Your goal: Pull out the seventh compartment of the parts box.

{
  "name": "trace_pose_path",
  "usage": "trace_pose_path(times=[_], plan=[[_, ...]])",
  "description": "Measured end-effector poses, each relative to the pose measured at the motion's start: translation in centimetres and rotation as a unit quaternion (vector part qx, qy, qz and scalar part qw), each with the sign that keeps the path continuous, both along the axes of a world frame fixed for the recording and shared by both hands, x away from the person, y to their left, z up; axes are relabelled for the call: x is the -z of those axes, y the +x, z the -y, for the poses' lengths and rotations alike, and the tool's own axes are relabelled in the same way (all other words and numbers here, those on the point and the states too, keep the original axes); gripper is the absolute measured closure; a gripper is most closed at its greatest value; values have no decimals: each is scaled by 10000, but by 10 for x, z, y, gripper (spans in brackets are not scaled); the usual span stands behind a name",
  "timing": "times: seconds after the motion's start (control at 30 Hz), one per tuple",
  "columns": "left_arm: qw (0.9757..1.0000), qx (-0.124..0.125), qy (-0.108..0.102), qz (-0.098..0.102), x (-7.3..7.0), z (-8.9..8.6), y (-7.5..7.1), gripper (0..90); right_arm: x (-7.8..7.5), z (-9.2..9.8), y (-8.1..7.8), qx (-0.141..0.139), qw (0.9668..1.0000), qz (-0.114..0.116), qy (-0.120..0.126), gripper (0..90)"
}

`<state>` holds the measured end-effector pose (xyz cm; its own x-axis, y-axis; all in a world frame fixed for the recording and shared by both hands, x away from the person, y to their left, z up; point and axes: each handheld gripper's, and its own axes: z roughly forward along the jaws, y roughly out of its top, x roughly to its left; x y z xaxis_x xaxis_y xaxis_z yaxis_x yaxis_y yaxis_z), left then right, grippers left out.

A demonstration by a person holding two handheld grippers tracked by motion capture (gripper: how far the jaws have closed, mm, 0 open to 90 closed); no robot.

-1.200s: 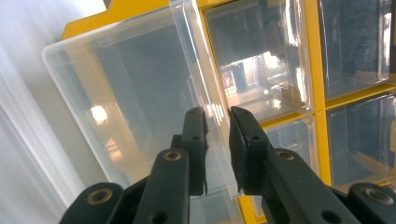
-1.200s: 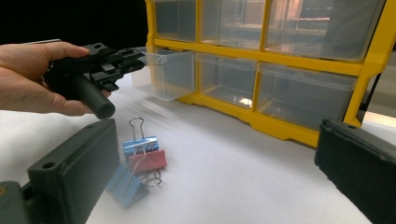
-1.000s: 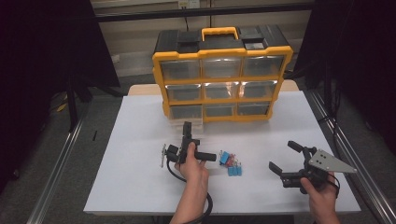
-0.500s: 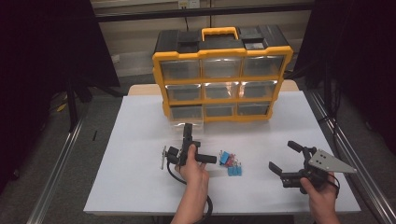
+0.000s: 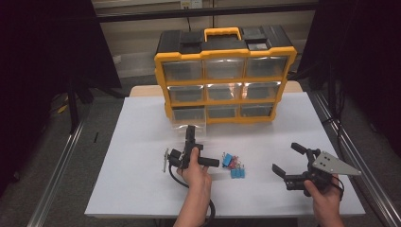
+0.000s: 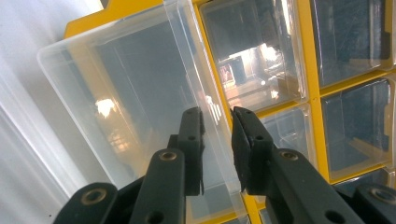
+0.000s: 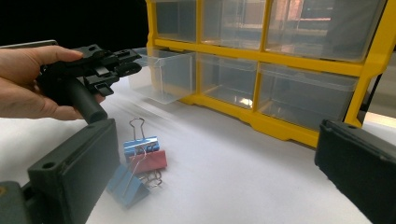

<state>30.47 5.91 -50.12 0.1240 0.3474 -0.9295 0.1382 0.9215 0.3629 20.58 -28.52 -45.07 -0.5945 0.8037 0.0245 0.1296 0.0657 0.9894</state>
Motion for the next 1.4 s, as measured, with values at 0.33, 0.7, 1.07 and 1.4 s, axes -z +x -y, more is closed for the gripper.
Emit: trace_pose_path(times=[0.33,0.7,1.07,1.4], plan=[[9995,-119,-294,-79,-4,2,-1,738,0,0,0,6,10000,4,-2,0],[10000,-95,17,-8,-2,0,0,697,0,0,0,-11,10000,16,-37,0],[9998,-114,147,-113,-1,0,-2,624,0,-1,0,-19,10000,21,-15,0],[9957,53,926,15,0,-7,-5,531,0,-1,0,-12,10000,28,-30,0]])
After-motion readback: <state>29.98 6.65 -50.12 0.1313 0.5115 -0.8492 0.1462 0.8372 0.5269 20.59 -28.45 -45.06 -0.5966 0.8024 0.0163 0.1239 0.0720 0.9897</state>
